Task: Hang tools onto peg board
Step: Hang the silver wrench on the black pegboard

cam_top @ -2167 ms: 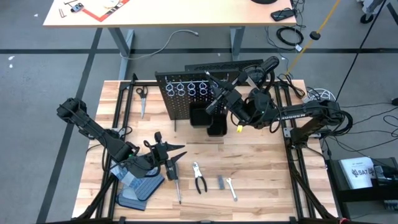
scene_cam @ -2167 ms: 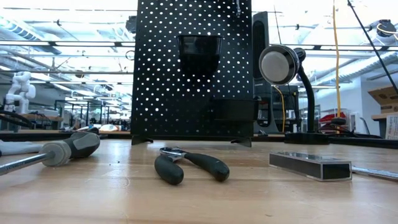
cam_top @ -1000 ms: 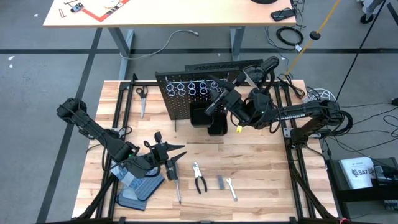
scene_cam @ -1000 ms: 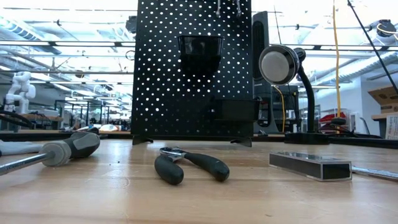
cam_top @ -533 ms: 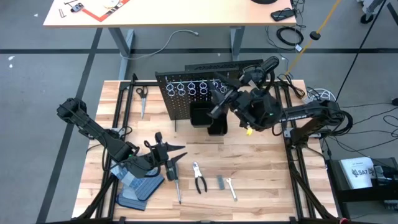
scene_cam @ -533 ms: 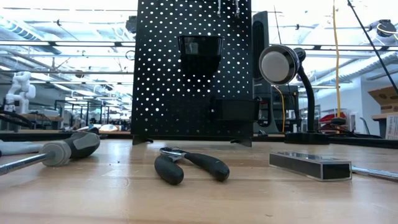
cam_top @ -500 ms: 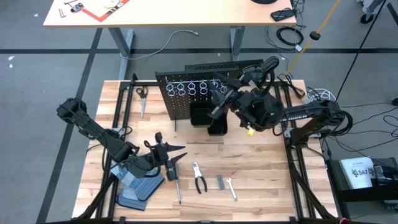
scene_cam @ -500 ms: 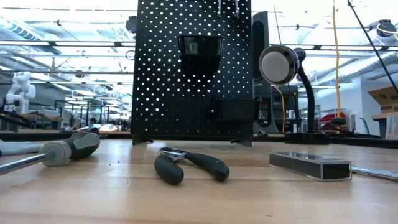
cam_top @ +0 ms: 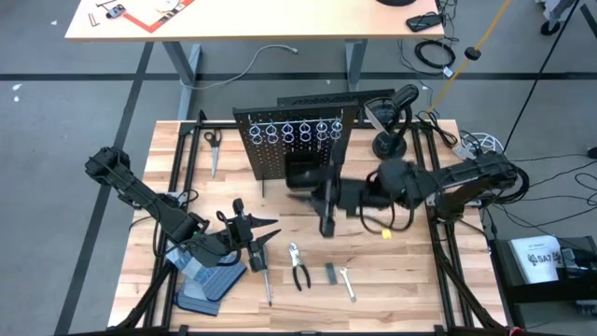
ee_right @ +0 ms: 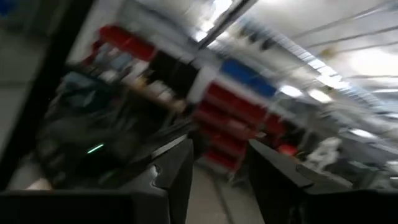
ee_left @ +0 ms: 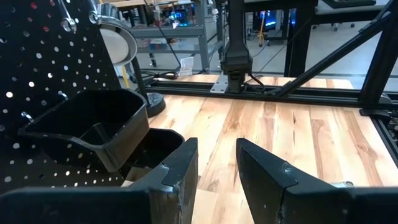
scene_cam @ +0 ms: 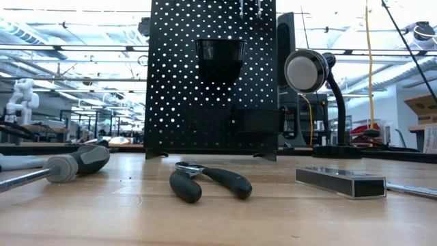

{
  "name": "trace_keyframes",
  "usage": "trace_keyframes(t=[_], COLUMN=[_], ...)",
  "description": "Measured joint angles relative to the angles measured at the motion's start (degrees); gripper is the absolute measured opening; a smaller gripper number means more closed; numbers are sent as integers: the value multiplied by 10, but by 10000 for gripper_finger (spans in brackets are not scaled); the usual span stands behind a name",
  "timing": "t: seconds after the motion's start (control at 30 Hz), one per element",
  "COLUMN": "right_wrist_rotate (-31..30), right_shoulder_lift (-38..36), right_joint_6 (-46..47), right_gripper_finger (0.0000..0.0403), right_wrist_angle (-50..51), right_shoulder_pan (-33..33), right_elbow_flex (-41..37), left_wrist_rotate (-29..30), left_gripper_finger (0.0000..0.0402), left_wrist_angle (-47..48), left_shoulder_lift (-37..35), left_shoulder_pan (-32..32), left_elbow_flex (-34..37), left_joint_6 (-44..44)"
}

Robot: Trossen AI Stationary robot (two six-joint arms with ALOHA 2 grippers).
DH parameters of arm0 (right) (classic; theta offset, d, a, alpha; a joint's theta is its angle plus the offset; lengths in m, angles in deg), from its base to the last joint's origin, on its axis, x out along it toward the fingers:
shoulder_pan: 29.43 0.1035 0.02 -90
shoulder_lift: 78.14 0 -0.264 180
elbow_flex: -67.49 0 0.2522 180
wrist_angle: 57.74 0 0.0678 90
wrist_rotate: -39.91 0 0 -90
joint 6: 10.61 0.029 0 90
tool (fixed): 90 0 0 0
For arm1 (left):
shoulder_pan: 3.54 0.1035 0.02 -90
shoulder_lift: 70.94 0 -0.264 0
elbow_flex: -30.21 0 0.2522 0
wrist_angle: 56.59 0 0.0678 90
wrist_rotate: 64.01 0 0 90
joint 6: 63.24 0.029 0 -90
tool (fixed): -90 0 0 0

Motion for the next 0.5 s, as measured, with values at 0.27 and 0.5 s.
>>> trace_keyframes(t=[0.27, 0.5], right_wrist_rotate=[-84, -117], right_shoulder_lift=[0, 3], right_joint_6=[-3, 188], right_gripper_finger=[119, 110], right_wrist_angle=[179, 411], right_shoulder_pan=[88, 137], right_elbow_flex=[19, 19], left_wrist_rotate=[-11, -24], left_gripper_finger=[121, 121], left_wrist_angle=[1, 2], left_shoulder_lift=[0, 10], left_shoulder_pan=[0, 0], left_elbow_flex=[0, 0], left_joint_6=[0, 0])
